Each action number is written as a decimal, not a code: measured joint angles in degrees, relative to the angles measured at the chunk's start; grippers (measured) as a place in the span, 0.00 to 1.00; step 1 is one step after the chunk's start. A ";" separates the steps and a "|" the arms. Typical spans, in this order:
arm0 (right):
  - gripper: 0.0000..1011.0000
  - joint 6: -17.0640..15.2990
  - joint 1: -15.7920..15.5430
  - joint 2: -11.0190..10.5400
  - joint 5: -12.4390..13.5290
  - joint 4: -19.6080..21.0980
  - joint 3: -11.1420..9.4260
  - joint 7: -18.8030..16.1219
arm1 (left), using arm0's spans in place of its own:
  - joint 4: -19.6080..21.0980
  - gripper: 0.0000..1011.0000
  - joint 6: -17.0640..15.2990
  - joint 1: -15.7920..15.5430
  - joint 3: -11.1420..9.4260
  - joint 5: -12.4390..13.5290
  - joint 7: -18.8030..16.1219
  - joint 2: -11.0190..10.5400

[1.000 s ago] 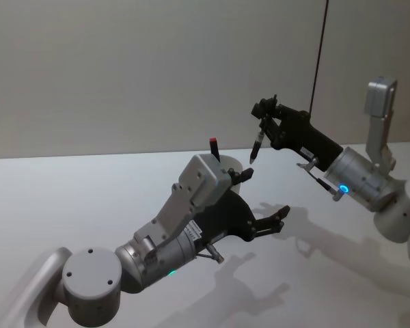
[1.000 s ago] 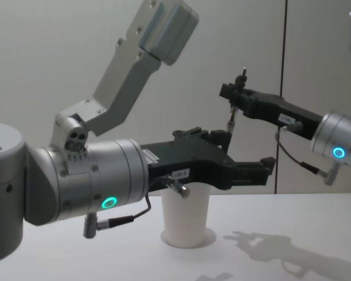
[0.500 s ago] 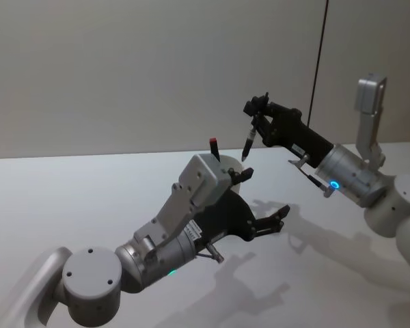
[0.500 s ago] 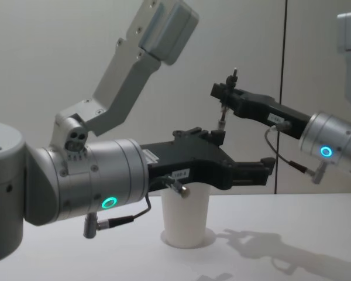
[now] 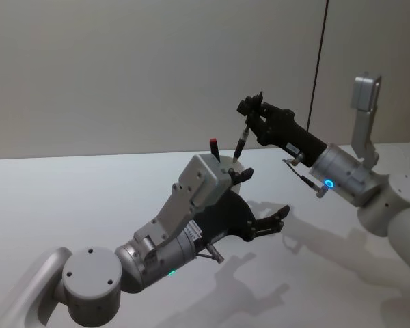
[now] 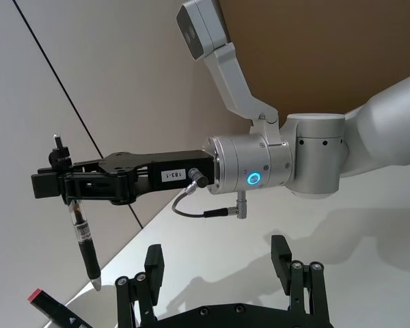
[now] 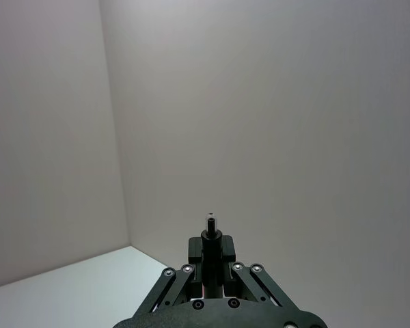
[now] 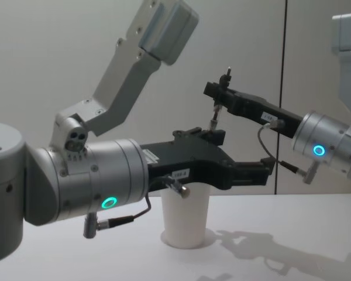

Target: Place the pen into the pen holder.

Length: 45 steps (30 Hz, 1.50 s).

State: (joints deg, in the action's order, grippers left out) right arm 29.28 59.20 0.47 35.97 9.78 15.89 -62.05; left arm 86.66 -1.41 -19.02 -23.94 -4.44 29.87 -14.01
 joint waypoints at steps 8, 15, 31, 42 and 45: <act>0.15 -0.06 1.22 0.73 0.64 -2.76 -1.05 -2.11 | 0.00 0.99 0.00 0.00 0.00 0.00 0.00 0.00; 0.15 0.04 1.74 1.08 0.24 -3.99 -1.22 -2.24 | 0.00 0.99 0.00 0.00 0.00 0.01 0.00 0.00; 0.27 0.14 2.06 1.50 -2.21 -5.24 -0.82 0.30 | 0.00 0.99 0.00 0.00 0.00 0.00 0.00 0.00; 0.64 0.06 2.06 1.67 -3.19 -5.51 -1.15 0.93 | 0.00 0.99 0.00 0.00 0.00 0.00 0.00 0.00; 0.69 0.16 2.06 1.69 -3.44 -5.56 -1.33 1.01 | 0.00 0.99 0.00 0.00 0.00 0.00 0.00 0.00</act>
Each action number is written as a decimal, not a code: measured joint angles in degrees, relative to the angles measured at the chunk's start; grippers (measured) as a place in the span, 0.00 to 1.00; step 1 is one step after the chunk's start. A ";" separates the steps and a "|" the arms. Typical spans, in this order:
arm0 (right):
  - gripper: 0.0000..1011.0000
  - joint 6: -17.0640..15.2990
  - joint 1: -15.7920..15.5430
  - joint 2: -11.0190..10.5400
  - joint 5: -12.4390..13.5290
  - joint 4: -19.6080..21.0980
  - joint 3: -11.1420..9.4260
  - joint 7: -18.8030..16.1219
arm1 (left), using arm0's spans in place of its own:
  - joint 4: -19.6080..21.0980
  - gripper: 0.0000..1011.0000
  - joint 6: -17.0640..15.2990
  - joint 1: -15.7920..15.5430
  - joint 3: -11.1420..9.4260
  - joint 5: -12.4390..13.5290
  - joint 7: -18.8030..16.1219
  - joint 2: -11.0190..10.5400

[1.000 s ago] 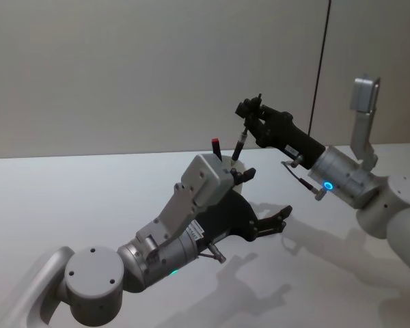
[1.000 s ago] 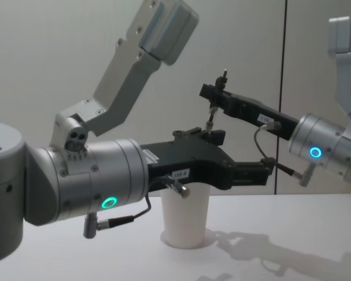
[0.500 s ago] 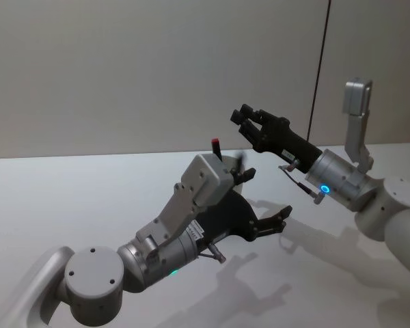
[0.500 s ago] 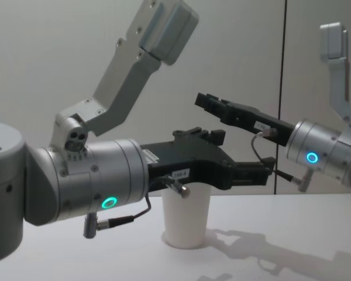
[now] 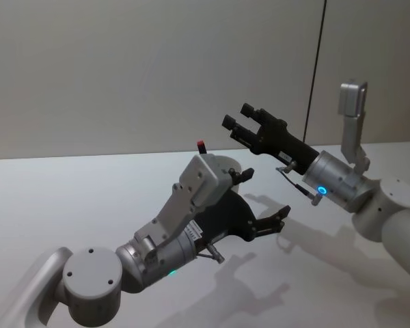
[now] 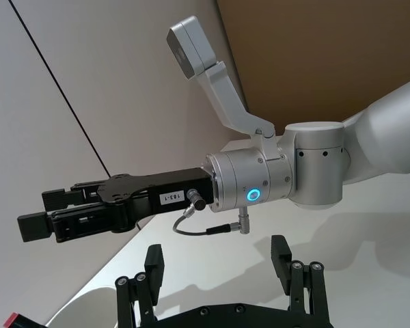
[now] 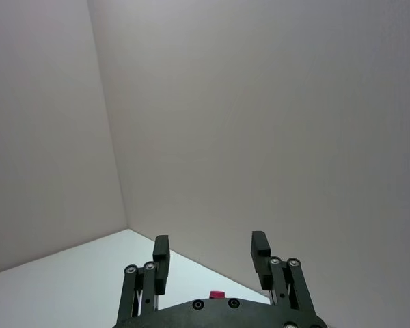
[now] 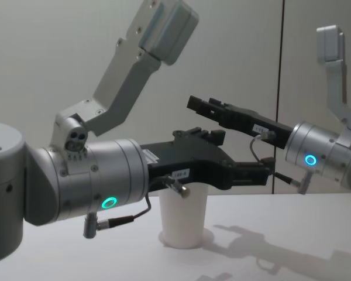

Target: Place the pen into the pen holder.

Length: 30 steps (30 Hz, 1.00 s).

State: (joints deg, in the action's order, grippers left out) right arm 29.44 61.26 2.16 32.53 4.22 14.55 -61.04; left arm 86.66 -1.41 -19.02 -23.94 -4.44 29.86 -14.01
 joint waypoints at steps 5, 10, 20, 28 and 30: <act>0.86 0.28 -0.07 0.01 -0.42 -0.06 -0.25 0.10 | 0.00 0.99 0.00 0.00 0.00 0.01 0.00 0.00; 0.98 0.50 -0.12 -0.01 -0.73 -0.09 -0.45 0.16 | 0.00 0.99 0.00 0.00 0.00 0.01 0.00 0.00; 0.99 0.71 -0.17 -0.01 -1.06 -0.15 -0.62 0.22 | 0.00 0.99 0.00 0.00 0.00 0.00 0.00 0.00; 0.99 0.78 -0.21 -0.01 -1.15 -0.16 -0.68 0.25 | 0.00 0.99 0.00 0.00 0.00 0.00 0.00 0.00; 0.99 0.80 -0.22 -0.01 -1.18 -0.16 -0.69 0.26 | 0.00 0.99 0.00 0.00 0.00 0.00 0.00 0.00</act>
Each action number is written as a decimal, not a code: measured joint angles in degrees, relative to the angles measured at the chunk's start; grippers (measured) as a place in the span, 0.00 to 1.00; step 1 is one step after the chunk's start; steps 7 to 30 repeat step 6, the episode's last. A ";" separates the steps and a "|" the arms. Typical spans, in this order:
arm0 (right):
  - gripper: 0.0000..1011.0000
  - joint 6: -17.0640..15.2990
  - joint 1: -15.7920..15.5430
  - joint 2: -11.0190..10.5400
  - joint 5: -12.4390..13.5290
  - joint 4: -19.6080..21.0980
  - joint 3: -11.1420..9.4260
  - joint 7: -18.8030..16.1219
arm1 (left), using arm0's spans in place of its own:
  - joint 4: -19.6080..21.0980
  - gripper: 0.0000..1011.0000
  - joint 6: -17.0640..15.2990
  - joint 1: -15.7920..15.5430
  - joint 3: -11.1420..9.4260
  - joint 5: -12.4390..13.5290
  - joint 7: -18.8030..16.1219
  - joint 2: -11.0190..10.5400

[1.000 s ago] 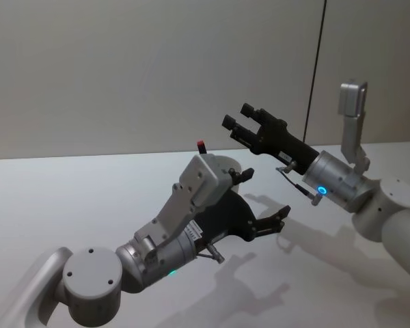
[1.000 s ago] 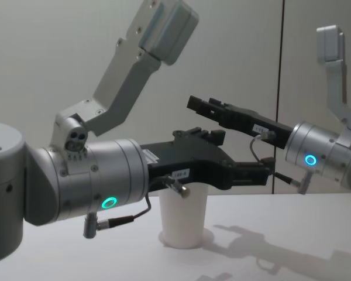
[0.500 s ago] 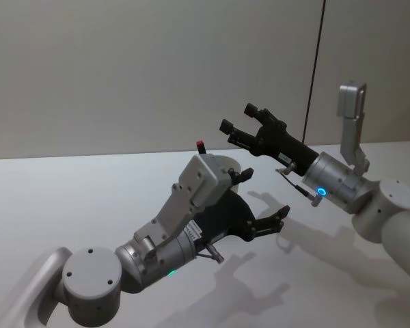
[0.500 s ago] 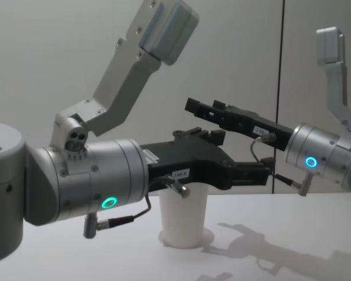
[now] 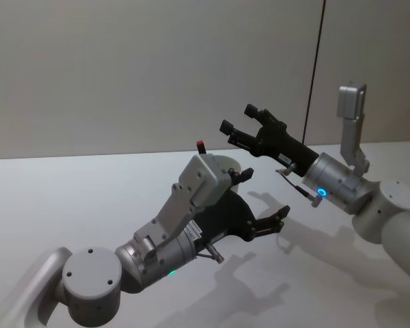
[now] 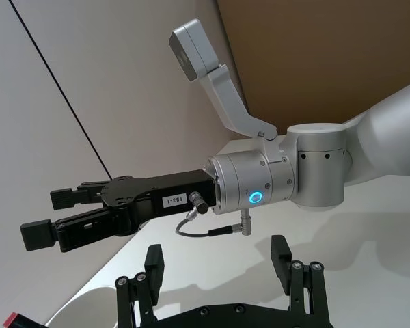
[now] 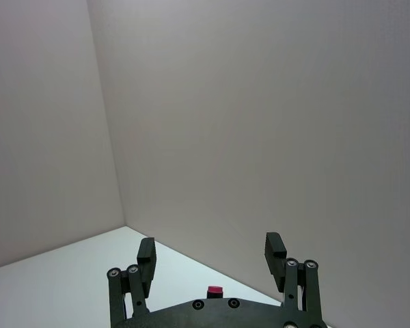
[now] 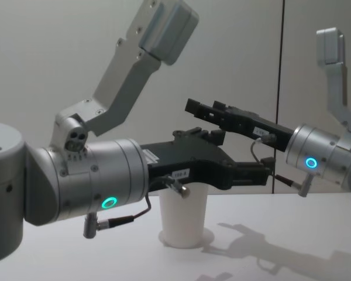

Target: Place the pen into the pen holder.

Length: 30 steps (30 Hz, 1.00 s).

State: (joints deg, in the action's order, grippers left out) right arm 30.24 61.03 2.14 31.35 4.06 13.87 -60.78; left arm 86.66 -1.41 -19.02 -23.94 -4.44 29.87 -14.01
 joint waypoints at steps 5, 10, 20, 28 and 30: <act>0.99 0.04 0.00 0.00 -0.04 0.00 -0.03 0.00 | 0.00 0.99 0.00 0.00 0.00 0.00 0.00 0.00; 0.99 0.05 0.00 0.00 -0.05 0.00 -0.04 0.00 | 0.00 0.99 0.00 0.00 0.00 0.00 0.00 0.00; 0.99 0.05 0.00 0.00 -0.05 0.00 -0.04 0.00 | 0.00 0.99 0.00 0.00 0.00 0.00 0.00 0.00; 0.99 0.05 0.00 0.00 -0.05 0.00 -0.04 0.00 | 0.00 0.99 0.00 0.00 0.00 0.00 0.00 0.00; 0.99 0.05 0.00 0.00 -0.05 0.00 -0.04 0.00 | 0.00 0.99 0.00 0.00 0.00 0.00 0.00 0.00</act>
